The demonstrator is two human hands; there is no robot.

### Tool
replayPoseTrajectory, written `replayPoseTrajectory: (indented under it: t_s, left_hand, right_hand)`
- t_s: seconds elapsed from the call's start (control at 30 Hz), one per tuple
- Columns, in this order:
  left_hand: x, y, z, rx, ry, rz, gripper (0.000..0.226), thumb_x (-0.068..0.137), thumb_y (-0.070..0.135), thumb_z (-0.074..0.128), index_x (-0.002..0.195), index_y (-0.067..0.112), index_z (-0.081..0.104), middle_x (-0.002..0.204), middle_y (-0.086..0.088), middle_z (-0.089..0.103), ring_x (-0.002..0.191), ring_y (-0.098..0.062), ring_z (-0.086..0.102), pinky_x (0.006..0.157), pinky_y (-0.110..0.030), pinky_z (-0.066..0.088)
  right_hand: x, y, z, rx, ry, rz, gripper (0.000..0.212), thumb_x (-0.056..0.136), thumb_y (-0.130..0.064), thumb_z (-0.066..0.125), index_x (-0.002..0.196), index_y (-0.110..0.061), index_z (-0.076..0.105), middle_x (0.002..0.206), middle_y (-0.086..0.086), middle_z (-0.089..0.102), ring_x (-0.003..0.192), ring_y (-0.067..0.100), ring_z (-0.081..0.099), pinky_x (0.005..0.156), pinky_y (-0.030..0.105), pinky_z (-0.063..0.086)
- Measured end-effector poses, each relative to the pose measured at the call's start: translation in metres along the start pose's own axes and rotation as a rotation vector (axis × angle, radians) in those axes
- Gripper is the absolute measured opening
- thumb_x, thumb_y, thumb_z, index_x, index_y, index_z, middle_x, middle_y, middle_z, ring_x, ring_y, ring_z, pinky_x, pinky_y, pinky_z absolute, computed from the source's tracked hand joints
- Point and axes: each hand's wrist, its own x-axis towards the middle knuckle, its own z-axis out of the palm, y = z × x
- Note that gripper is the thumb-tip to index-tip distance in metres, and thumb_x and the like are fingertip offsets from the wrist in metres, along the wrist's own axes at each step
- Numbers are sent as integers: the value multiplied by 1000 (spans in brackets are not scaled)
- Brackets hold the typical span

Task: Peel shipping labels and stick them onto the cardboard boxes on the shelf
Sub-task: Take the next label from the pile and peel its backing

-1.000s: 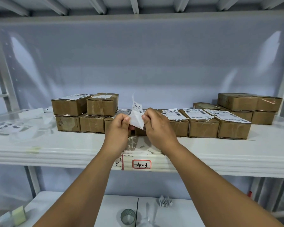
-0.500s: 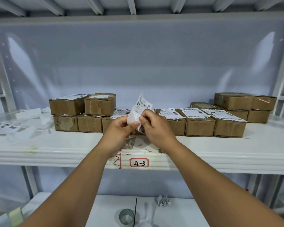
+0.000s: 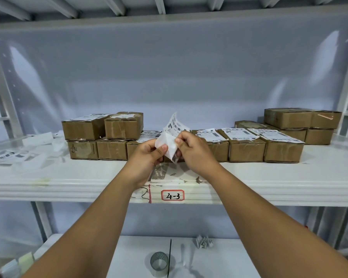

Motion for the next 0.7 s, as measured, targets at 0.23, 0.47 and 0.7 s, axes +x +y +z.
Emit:
replayPoseTrajectory:
  t_s: [0.23, 0.47, 0.7]
  left_hand:
    - [0, 0, 1, -19, 18, 9, 19, 96, 0, 40, 90, 4, 58, 53, 9, 62, 46, 3, 52, 50, -9, 41]
    - [5, -6, -4, 17, 148, -13, 17, 95, 8, 49, 97, 3, 65, 83, -11, 68, 73, -20, 64, 74, -33, 56]
    - [0, 1, 0, -63, 148, -17, 23, 98, 7, 43, 81, 7, 60, 59, 6, 65, 52, -3, 59, 51, -15, 47]
  right_hand:
    - [-1, 3, -2, 92, 21, 9, 28, 97, -22, 48, 69, -23, 51, 62, -3, 62, 65, 17, 58, 78, 46, 52]
    - [-11, -4, -1, 49, -72, -124, 42, 94, -49, 43, 71, -18, 59, 66, -3, 65, 64, 13, 62, 70, 37, 52]
    - [-12, -5, 1, -240, -75, -138, 31, 86, -47, 62, 81, -16, 59, 68, -8, 56, 62, 6, 48, 53, 15, 33]
